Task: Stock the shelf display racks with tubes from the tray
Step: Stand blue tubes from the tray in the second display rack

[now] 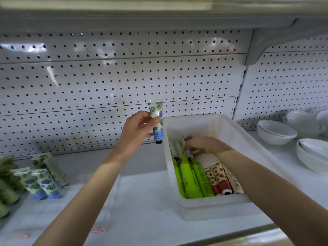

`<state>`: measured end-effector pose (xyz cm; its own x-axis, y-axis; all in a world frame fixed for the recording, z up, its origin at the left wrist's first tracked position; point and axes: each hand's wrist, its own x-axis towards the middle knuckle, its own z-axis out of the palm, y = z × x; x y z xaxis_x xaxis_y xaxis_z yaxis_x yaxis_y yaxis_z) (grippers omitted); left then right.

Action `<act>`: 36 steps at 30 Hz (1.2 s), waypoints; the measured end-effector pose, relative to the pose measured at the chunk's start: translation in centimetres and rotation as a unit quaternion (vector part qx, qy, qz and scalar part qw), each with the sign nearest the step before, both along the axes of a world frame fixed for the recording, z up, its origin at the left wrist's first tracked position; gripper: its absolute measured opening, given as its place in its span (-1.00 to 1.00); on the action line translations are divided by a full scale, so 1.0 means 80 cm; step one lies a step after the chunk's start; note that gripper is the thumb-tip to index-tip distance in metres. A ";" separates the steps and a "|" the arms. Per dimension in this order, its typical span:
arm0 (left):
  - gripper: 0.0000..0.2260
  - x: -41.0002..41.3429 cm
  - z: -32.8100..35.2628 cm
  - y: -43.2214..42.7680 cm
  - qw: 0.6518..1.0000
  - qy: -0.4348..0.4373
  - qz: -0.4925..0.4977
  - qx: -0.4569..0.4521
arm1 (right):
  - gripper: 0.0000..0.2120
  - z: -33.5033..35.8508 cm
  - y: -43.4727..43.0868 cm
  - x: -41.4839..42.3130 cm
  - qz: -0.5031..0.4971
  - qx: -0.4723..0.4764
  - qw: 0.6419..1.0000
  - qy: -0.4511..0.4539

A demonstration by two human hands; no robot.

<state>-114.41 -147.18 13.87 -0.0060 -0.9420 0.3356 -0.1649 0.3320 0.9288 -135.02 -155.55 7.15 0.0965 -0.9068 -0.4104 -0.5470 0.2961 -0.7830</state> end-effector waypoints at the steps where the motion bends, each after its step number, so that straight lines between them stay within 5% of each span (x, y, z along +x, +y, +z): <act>1: -0.93 0.000 0.000 0.001 1.000 0.002 0.001 0.000 | -0.52 0.000 0.000 0.000 0.001 0.001 1.000 0.001; 13: -0.91 0.005 -0.002 0.010 1.000 0.016 0.022 0.010 | -0.63 0.010 0.004 0.000 0.004 -0.008 0.999 -0.033; 17: -0.92 0.002 0.000 0.017 0.999 0.020 0.035 0.015 | -0.63 0.022 0.002 0.004 -0.045 -0.042 0.985 -0.161; 21: -0.92 0.002 0.003 0.029 0.998 0.037 0.056 0.019 | -0.82 0.044 0.014 0.008 -0.027 -0.068 0.950 -0.305; 28: -0.96 0.019 0.001 0.062 0.992 0.065 0.102 0.023 | -0.83 0.076 0.033 0.026 0.017 -0.009 0.881 -0.473; 32: -0.93 0.041 -0.002 0.087 0.991 0.077 0.112 0.015 | -0.95 0.085 0.044 0.040 0.096 -0.032 0.893 -0.438; 36: -0.97 0.067 -0.004 0.109 0.987 0.077 0.138 0.016 | -0.77 0.093 0.059 0.058 0.137 -0.099 0.912 -0.373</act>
